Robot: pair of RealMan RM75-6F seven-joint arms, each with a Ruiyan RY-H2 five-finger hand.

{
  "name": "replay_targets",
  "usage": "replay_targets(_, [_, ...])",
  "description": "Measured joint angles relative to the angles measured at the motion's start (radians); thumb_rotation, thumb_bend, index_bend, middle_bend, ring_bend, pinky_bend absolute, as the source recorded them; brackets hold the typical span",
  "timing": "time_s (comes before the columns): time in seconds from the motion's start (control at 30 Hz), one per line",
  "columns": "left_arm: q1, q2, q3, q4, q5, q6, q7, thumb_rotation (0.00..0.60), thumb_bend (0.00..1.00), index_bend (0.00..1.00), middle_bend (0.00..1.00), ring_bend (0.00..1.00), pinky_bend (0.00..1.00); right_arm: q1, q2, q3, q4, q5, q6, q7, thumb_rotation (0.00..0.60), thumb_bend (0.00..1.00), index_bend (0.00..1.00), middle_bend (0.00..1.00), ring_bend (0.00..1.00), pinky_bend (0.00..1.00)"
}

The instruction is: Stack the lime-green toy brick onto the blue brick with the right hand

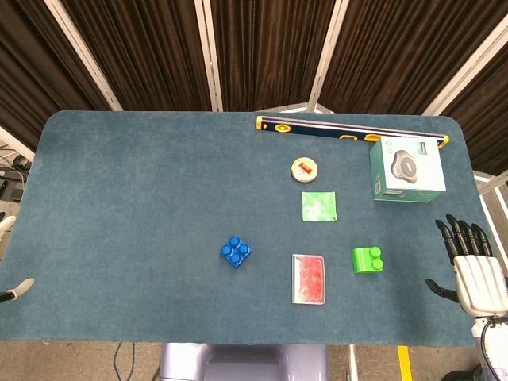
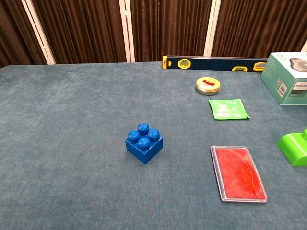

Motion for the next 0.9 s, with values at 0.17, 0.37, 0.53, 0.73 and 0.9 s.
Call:
replay_targets(0.17, [-0.005, -0.001, -0.003, 0.003, -0.01, -0.012, 0.001, 0.6, 0.0, 0.0, 0.0, 0.0, 0.0, -0.002, 0.0, -0.002, -0.001, -0.001, 0.002, -0.004, 0.6, 0.0, 0.0, 0.0, 0.0, 0.0])
replay_targets(0.37, [-0.015, -0.003, -0.007, 0.005, -0.03, -0.038, 0.001, 0.6, 0.0, 0.0, 0.0, 0.0, 0.0, 0.008, -0.01, -0.012, 0.001, 0.004, -0.034, -0.027, 0.6, 0.0, 0.0, 0.0, 0.0, 0.0])
replay_targets(0.53, [-0.026, -0.001, -0.017, -0.001, -0.046, -0.054, 0.003, 0.6, 0.0, 0.0, 0.0, 0.0, 0.0, 0.046, -0.032, -0.031, 0.01, 0.01, -0.138, -0.051, 0.6, 0.0, 0.0, 0.0, 0.0, 0.0])
replay_targets(0.73, [-0.042, -0.008, -0.024, 0.0, -0.073, -0.089, 0.031, 0.6, 0.0, 0.0, 0.0, 0.0, 0.0, 0.138, -0.095, -0.041, 0.057, 0.038, -0.309, -0.12, 0.6, 0.0, 0.0, 0.0, 0.0, 0.05])
replay_targets(0.9, [-0.045, -0.018, -0.029, 0.005, -0.106, -0.104, 0.049, 0.6, 0.0, 0.0, 0.0, 0.0, 0.0, 0.202, -0.145, -0.042, 0.077, 0.089, -0.416, -0.174, 0.6, 0.0, 0.0, 0.0, 0.0, 0.11])
